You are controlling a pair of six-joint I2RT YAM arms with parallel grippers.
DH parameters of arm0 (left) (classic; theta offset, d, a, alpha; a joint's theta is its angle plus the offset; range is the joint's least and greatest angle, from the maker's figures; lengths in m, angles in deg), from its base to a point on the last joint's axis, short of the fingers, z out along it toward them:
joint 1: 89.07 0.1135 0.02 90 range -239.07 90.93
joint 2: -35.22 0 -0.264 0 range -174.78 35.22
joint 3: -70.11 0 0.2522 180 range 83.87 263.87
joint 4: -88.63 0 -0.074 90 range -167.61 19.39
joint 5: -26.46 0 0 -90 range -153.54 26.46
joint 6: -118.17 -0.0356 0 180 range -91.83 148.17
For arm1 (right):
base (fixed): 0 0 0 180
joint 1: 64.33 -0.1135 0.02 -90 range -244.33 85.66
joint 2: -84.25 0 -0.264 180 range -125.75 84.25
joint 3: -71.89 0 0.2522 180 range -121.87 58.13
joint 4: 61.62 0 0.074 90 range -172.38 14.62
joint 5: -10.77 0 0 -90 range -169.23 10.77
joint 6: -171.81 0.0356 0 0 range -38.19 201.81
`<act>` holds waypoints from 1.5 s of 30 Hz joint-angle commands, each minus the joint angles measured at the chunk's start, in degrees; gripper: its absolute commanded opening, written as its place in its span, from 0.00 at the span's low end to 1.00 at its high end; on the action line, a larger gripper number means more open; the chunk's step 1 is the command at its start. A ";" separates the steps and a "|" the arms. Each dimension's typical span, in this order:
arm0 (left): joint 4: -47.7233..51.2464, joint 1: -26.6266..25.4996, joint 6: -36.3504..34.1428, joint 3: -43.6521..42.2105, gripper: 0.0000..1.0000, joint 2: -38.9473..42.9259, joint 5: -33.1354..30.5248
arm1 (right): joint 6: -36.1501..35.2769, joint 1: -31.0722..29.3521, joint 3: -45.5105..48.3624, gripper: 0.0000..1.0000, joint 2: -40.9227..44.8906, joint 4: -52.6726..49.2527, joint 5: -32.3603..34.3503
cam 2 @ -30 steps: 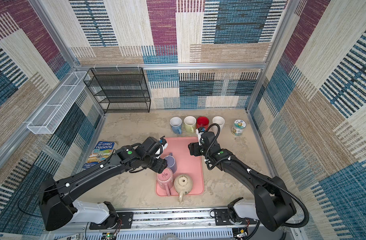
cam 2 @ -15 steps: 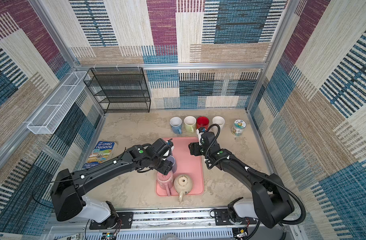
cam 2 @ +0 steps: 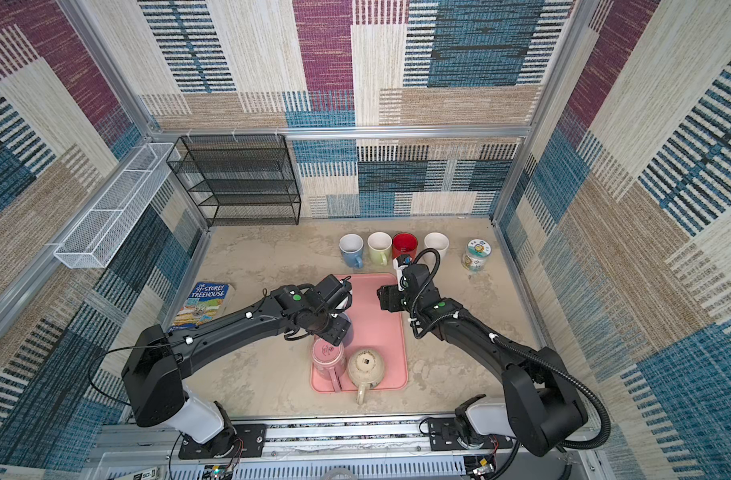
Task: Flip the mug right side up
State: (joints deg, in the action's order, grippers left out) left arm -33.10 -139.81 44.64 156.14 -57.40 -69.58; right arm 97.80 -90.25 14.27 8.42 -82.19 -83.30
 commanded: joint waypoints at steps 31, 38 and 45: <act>-2.76 6.34 -3.20 17.04 0.71 -18.79 4.27 | 1.62 -0.10 -0.64 0.80 2.92 -2.21 -0.62; -3.35 7.38 -2.49 22.47 0.70 -21.87 5.79 | 2.64 -0.06 0.79 0.80 4.02 -3.56 0.46; -6.28 8.14 -1.33 17.21 0.68 -16.67 6.13 | 2.82 -0.10 -0.64 0.80 1.50 -3.61 1.21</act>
State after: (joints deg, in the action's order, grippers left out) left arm -38.87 -132.10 43.00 175.13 -76.24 -64.38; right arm 99.94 -90.25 14.43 10.94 -86.08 -83.09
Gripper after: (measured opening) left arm 0.687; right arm 0.805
